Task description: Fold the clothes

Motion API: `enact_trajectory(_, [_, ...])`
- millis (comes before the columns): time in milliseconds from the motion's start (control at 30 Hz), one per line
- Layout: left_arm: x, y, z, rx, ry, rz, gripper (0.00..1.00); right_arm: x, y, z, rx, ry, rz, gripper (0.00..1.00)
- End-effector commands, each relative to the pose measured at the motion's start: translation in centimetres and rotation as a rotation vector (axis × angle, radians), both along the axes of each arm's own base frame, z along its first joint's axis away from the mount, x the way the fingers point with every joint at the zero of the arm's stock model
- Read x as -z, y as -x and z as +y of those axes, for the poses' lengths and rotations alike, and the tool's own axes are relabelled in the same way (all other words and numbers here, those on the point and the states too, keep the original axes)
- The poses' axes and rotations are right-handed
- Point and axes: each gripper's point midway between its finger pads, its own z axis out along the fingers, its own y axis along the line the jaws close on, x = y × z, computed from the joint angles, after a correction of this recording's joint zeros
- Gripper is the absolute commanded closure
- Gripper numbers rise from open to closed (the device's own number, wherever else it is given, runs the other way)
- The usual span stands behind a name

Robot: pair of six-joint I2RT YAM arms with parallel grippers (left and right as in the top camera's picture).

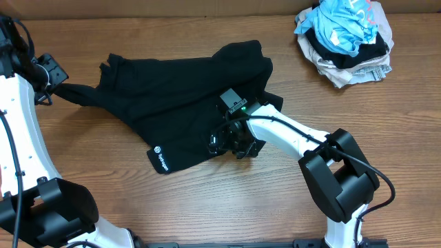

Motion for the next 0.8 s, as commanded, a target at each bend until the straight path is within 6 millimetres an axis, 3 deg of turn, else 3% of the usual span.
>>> enact_trajectory(0, [-0.2,-0.4,-0.2,0.025,-0.005,-0.008,0.96,0.7,0.1,0.0,0.075,-0.004,0.019,0.07])
enact_trajectory(767, [-0.1,-0.2,-0.2,0.024,-0.006,0.000,0.96,3.9,0.2,-0.4,0.198,-0.012,0.054,0.08])
